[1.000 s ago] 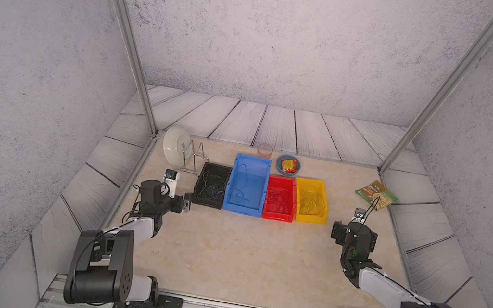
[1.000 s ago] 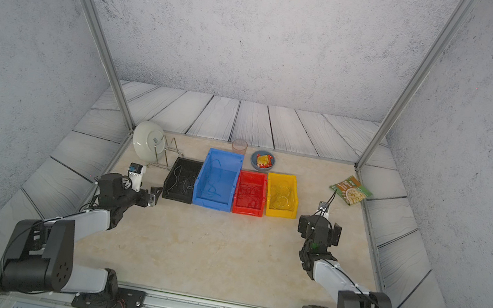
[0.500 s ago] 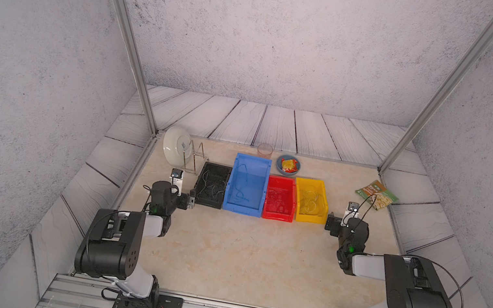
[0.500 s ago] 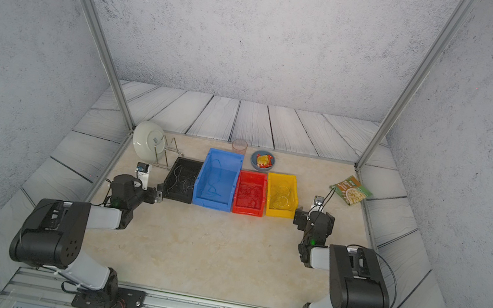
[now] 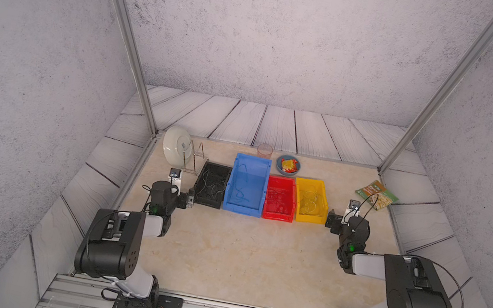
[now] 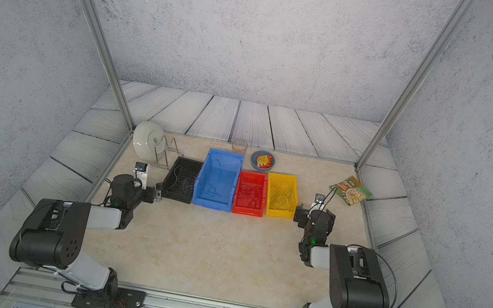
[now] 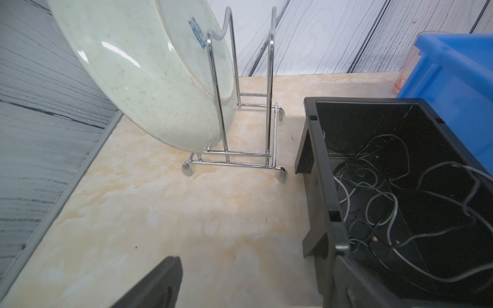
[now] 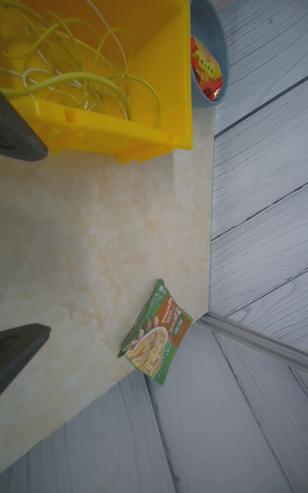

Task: Untangle and sort cables by color
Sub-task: Reset both arms

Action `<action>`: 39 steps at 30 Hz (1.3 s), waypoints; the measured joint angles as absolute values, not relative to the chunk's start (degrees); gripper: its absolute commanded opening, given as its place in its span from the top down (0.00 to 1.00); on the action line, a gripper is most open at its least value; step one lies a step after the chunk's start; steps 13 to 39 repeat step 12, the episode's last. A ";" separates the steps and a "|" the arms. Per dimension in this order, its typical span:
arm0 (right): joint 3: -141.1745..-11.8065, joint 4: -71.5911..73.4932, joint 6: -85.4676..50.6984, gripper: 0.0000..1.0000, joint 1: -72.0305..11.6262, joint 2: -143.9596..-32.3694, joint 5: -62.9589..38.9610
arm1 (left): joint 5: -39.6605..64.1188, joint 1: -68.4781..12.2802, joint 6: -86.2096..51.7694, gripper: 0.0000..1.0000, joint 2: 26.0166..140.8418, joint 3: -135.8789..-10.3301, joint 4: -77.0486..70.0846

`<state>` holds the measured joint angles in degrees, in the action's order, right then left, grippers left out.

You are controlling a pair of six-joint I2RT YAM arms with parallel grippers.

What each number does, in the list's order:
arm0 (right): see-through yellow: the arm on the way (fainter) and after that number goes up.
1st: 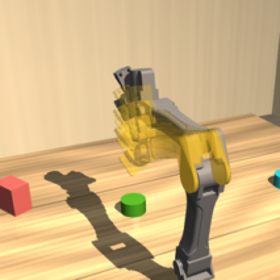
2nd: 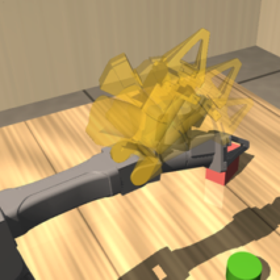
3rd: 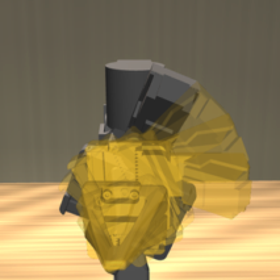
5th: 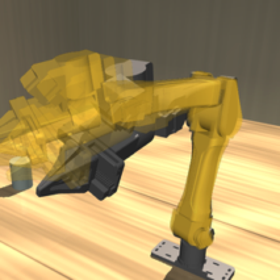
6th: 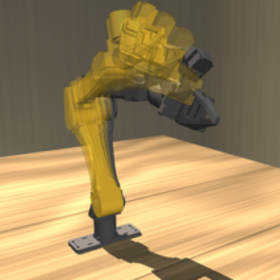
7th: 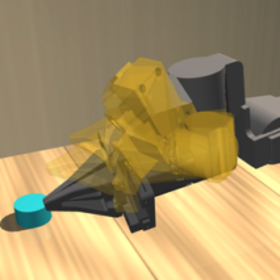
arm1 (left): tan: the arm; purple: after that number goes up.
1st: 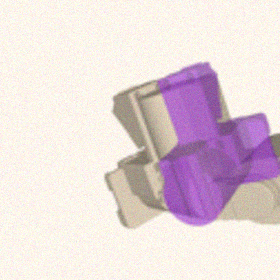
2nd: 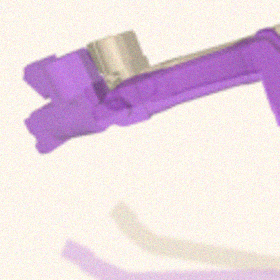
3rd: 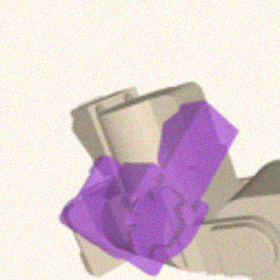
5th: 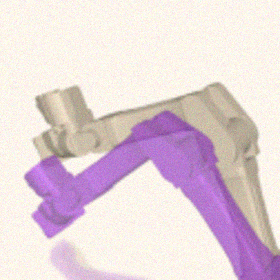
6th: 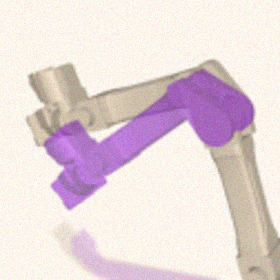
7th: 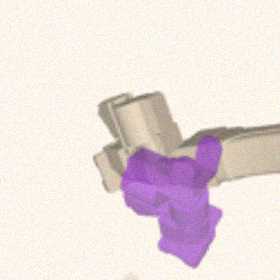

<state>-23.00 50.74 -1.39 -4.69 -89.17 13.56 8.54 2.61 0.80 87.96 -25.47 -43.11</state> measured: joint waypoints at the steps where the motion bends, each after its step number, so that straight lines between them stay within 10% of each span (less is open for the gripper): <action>1: -23.00 50.78 -1.39 0.00 -4.69 -89.17 13.56 | 8.54 2.61 0.80 0.05 87.96 -25.47 -43.11; 39: -23.99 49.39 -1.91 0.00 -2.63 -89.17 9.98 | 8.32 2.61 0.75 0.05 87.96 -25.50 -43.09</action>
